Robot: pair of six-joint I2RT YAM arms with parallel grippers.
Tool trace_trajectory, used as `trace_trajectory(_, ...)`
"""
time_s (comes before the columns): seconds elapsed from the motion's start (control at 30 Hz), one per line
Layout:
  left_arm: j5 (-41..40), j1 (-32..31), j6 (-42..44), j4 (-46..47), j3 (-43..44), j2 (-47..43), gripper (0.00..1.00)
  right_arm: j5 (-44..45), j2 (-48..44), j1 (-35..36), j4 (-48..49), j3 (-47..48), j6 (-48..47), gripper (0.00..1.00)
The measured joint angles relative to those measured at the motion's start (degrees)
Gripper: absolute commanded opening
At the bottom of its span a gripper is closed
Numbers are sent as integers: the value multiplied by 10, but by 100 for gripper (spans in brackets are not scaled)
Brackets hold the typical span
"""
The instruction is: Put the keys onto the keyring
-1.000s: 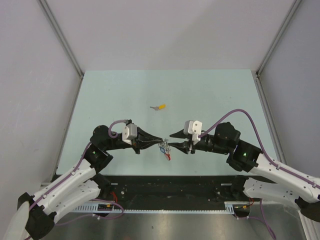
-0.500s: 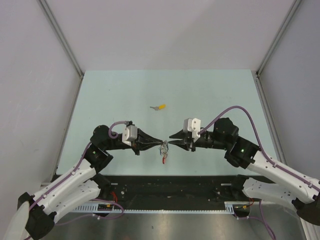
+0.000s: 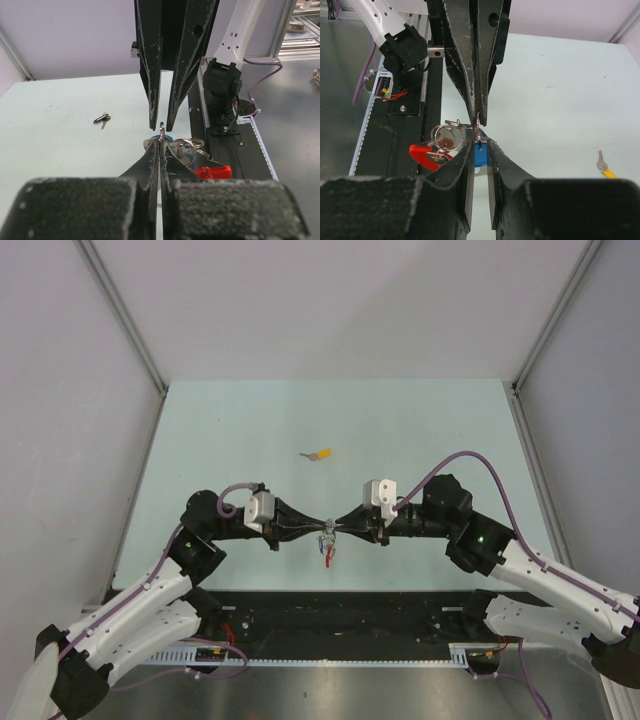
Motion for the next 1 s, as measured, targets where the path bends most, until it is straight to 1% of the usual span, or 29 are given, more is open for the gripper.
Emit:
trace_trajectory(0.27,13,0,0,5,0,0,0,-3,9,0,0,0,0,18)
trace_trajectory(0.37,15,0,0,8,0,0,0,-4,9,0,0,0,0,13)
trace_trajectory(0.4,17,0,0,10,0,0,0,-4,9,1,0,0,0,7)
trace_trajectory(0.47,20,0,0,13,0,0,0,-6,9,1,0,0,-1,1)
trace_trajectory(0.5,21,0,0,13,0,0,0,-8,9,1,-1,0,-2,0)
trace_trajectory(0.73,27,0,16,-1,3,0,0,0,3,21,-13,0,-11,0)
trace_trajectory(1.0,58,0,110,-112,42,1,0,55,0,65,-30,-1,-30,0)
